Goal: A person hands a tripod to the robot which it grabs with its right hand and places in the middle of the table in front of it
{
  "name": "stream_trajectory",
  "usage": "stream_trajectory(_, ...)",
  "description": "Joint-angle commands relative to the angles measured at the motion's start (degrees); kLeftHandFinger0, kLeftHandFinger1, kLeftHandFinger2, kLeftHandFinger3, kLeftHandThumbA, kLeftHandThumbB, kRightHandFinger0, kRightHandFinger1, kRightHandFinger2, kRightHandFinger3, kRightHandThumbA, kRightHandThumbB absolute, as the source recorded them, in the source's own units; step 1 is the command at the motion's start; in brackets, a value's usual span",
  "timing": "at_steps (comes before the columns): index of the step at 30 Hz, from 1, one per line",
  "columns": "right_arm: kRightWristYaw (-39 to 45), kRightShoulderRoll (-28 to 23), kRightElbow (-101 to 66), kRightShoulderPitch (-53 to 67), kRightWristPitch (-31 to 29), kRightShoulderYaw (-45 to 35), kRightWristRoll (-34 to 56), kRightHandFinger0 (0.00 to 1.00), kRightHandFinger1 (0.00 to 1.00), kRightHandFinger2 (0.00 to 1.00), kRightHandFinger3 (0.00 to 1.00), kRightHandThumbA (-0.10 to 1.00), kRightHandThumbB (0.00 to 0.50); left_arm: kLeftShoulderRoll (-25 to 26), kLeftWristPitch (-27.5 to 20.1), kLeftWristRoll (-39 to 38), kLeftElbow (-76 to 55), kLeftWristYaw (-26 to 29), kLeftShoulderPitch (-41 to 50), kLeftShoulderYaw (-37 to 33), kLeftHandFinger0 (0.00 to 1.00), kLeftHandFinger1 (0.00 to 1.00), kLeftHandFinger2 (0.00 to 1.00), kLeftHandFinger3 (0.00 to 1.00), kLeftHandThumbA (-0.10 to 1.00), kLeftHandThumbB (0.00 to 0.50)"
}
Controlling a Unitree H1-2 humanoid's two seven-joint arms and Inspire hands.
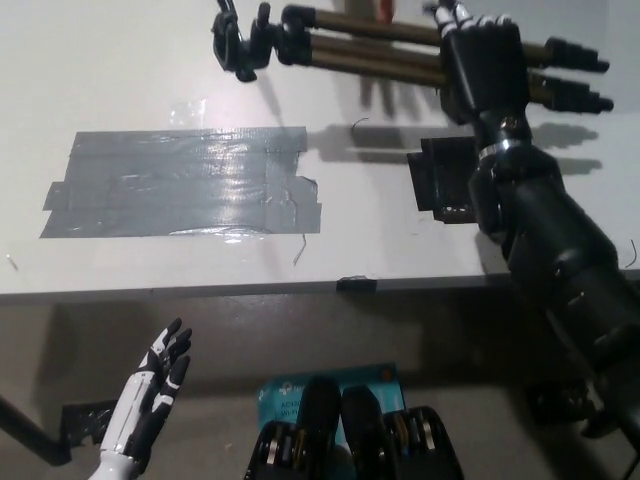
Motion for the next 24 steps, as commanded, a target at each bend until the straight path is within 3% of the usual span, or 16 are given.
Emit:
stream_trajectory(1, -8.81, -2.64, -1.97, -6.8, -4.79, 0.9, 0.08, 0.02, 0.45, 0.86, 0.86, -0.1, 0.208, 1.0, 0.1, -1.11, -1.42, -1.98, -0.58, -0.48, 1.0, 1.0, 1.0, 1.0, 0.85, 0.284)
stream_trajectory(5, -9.16, -4.67, -2.15, -3.52, -5.66, 3.29, -0.98, 0.01, 0.48, 0.89, 0.92, -0.1, 0.206, 1.07, -0.25, -0.21, -1.37, -1.75, -0.7, -0.3, 1.0, 1.0, 1.0, 1.0, 0.87, 0.29)
stream_trajectory(7, -9.3, -4.82, -1.98, -2.66, -5.74, 3.66, -0.54, 0.0, 0.45, 0.89, 0.9, -0.1, 0.212, 1.19, -0.19, -0.26, -1.48, -1.83, -0.62, -0.16, 1.0, 1.0, 1.0, 1.0, 0.87, 0.29)
stream_trajectory(8, -10.28, -5.21, -1.22, -1.72, -6.74, 4.01, -0.18, 0.0, 0.37, 0.85, 0.84, -0.1, 0.24, 1.26, -0.11, -0.17, -1.53, -1.95, -0.47, -0.22, 1.0, 1.0, 1.0, 1.0, 0.87, 0.288)
stream_trajectory(9, -10.73, -5.73, -0.33, -1.2, -7.4, 4.4, -0.11, 0.0, 0.35, 0.84, 0.82, -0.1, 0.236, 1.21, -0.14, -0.15, -1.46, -2.02, -0.46, -0.29, 1.0, 1.0, 1.0, 1.0, 0.87, 0.287)
stream_trajectory(17, -7.29, -7.67, 3.57, 0.68, -11.46, 5.08, 2.23, 0.0, 0.4, 0.86, 0.78, -0.1, 0.252, 1.04, 0.35, -0.89, -1.15, -2.33, -0.92, -0.2, 1.0, 1.0, 1.0, 1.0, 0.85, 0.302)
stream_trajectory(21, -6.4, -7.87, 5.69, 1.41, -13.57, 4.81, 3.36, 0.0, 0.41, 0.87, 0.84, -0.1, 0.243, 0.88, 0.08, -0.6, -0.88, -2.22, -1.0, -0.22, 1.0, 1.0, 1.0, 1.0, 0.85, 0.303)
stream_trajectory(24, 1.23, -7.68, 5.91, 1.63, -13.49, 2.94, 6.58, 0.0, 0.42, 0.88, 0.87, -0.1, 0.21, 0.79, 0.22, -0.86, -0.87, -2.44, -1.13, -0.18, 1.0, 1.0, 1.0, 1.0, 0.84, 0.297)
